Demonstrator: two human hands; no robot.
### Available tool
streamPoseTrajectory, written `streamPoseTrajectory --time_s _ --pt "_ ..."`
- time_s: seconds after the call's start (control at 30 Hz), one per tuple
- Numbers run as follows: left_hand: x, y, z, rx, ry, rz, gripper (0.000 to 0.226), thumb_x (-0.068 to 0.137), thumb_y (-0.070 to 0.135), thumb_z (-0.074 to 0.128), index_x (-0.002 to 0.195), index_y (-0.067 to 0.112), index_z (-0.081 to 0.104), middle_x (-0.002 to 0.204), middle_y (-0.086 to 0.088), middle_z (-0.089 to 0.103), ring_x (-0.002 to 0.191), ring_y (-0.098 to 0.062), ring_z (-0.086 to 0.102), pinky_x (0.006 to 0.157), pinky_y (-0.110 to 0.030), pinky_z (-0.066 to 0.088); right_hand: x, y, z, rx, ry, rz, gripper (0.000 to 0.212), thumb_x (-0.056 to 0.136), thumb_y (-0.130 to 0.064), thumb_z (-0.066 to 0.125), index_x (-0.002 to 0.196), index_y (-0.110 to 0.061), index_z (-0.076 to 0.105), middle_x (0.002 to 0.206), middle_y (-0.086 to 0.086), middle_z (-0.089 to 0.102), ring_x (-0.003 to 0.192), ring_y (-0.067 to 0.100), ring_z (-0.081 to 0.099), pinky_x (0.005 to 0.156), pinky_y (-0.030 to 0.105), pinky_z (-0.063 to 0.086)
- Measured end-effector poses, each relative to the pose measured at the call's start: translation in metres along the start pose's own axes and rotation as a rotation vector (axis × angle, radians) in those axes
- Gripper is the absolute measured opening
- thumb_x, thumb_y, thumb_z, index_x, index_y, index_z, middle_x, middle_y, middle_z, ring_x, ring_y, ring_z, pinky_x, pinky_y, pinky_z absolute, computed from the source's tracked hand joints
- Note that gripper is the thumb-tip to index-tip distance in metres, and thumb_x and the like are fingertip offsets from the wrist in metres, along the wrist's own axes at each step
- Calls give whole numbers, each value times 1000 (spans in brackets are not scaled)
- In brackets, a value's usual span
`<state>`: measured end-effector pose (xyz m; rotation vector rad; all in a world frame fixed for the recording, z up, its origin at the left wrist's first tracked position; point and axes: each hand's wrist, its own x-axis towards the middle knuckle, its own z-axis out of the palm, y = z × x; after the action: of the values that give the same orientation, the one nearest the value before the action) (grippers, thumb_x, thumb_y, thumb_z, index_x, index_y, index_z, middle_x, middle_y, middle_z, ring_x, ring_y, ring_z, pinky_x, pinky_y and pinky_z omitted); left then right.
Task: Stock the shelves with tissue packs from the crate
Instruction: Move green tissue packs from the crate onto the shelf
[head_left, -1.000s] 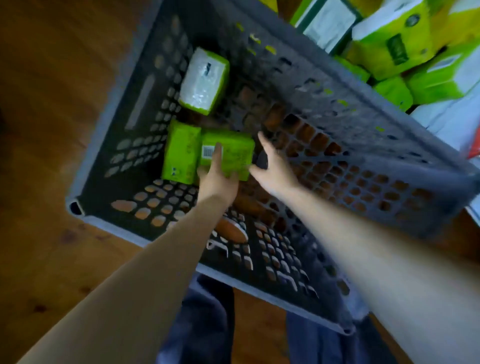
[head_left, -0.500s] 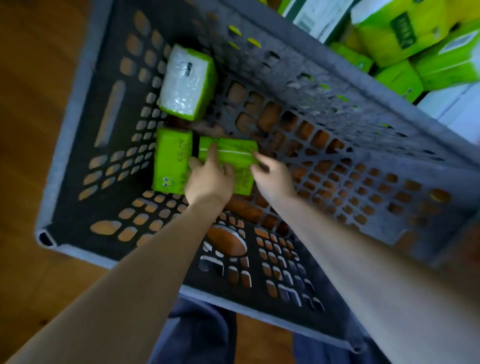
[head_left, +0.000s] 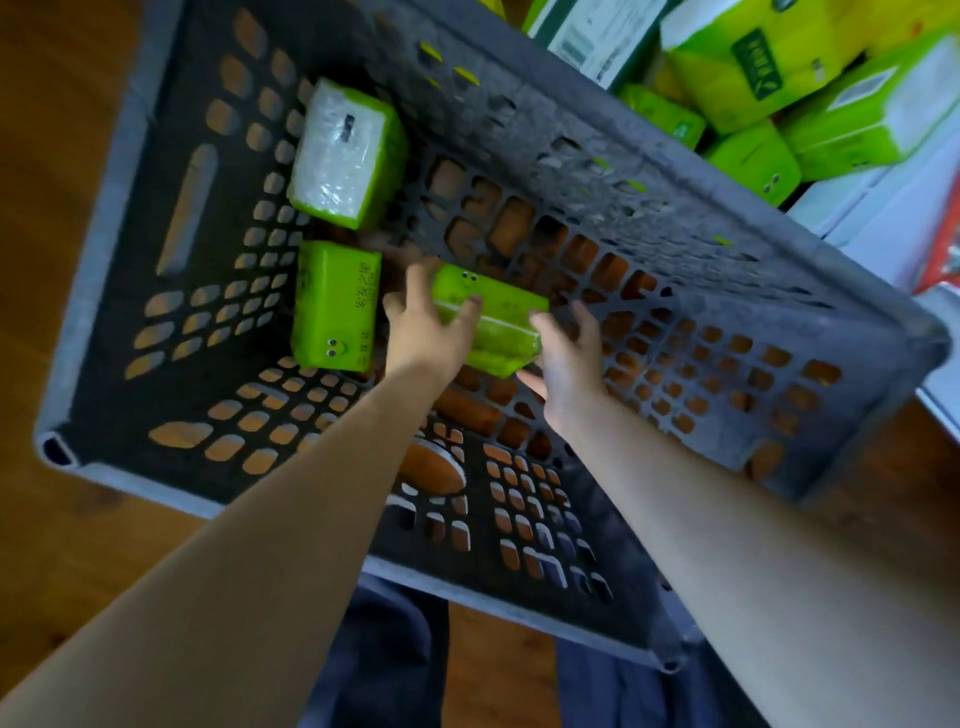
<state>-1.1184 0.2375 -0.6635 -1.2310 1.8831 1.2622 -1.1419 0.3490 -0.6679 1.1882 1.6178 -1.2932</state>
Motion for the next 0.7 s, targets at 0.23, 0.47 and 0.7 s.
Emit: streamPoseTrajectory --time_s 0.23,0.47,0.7 --pt "-62 20 -33 -120 43 -104 61 94 41 50 146 21 27 145 -10 22 127 -28 37 104 -31 30 -64 -25 -13 -165 -172 -69 34 87 -29 63 117 -24 49 114 -1 54 91 10 57 77 30 51" --pt "-158 79 -101 -437 145 -26 44 95 35 51 133 14 42 135 -11 49 121 -26 51 102 -45 42 -186 -89 -15 -236 -152 -332 21 82 -28 69 98 -28 55 113 4 55 108 27 56 91 42 48" --pt "-303 169 -205 -473 193 161 47 97 32 49 139 13 41 141 -6 46 130 -20 43 104 -28 35 -375 -169 -41 -337 -291 -516 51 85 -29 67 131 -27 47 148 -2 33 136 20 30 107 36 33"
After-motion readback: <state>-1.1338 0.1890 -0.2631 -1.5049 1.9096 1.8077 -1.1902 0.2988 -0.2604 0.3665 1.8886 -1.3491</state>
